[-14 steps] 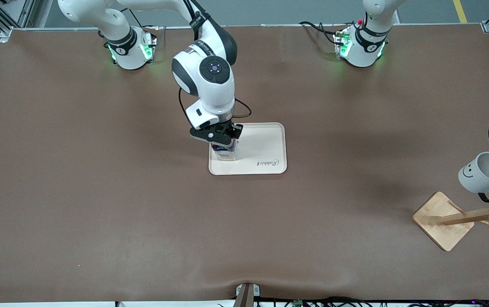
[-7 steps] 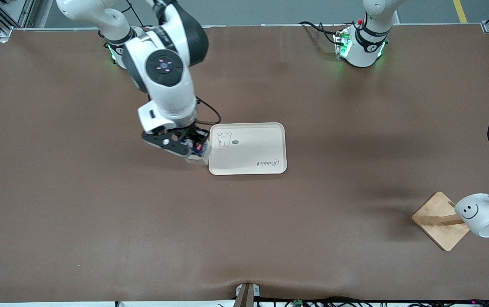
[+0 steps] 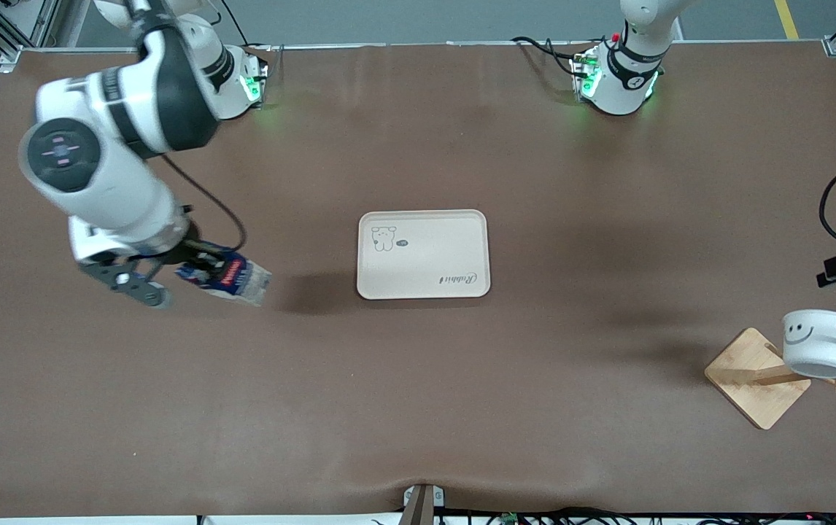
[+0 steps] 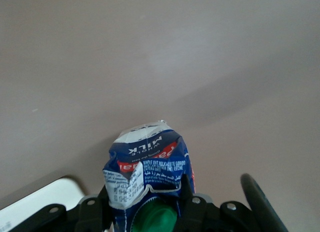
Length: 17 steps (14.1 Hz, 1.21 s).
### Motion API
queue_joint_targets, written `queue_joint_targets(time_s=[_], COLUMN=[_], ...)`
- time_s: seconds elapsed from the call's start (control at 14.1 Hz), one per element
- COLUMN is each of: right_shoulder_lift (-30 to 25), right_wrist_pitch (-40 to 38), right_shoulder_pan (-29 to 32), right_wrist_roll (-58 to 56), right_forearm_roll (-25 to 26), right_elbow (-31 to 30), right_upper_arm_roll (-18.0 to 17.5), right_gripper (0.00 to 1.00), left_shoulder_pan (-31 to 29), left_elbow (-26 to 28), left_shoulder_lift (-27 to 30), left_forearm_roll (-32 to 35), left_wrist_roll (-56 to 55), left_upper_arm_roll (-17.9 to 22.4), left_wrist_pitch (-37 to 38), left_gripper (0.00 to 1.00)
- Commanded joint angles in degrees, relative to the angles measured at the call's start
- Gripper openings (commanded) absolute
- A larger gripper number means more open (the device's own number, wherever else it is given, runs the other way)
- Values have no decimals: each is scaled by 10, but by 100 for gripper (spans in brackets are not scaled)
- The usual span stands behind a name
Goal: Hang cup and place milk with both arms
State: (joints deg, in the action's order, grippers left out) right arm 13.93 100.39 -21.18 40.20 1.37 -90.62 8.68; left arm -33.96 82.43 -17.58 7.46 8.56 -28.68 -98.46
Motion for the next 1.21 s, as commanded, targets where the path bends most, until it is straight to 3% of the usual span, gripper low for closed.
queue_joint_targets(time_s=[0.0, 0.21, 0.5, 0.85, 1.14], right_shoulder_lift=[-52, -59, -86, -103, -102], right_wrist_pitch=[13, 33, 166, 267, 293], right_shoulder_pan=[80, 168, 234, 258, 265], right_wrist_roll=[-32, -149, -238, -273, -307], right_forearm_roll=[6, 4, 3, 3, 4], right_elbow=[-79, -131, -247, -336, -355], right_upper_arm_roll=[-14, -14, -14, -14, -14], right_gripper=[0, 0, 0, 0, 0], left_shoulder_pan=[-4, -4, -2, 14, 10], left_elbow=[5, 5, -7, -41, -52], left_shoulder_lift=[40, 67, 76, 55, 57], left_forearm_roll=[-5, 2, -8, -9, -9], left_wrist_roll=[-57, -108, -107, -104, -117], left_upper_arm_roll=[-23, -45, -48, -52, -52], left_wrist_pitch=[51, 81, 128, 150, 150], left_gripper=[100, 100, 100, 100, 100])
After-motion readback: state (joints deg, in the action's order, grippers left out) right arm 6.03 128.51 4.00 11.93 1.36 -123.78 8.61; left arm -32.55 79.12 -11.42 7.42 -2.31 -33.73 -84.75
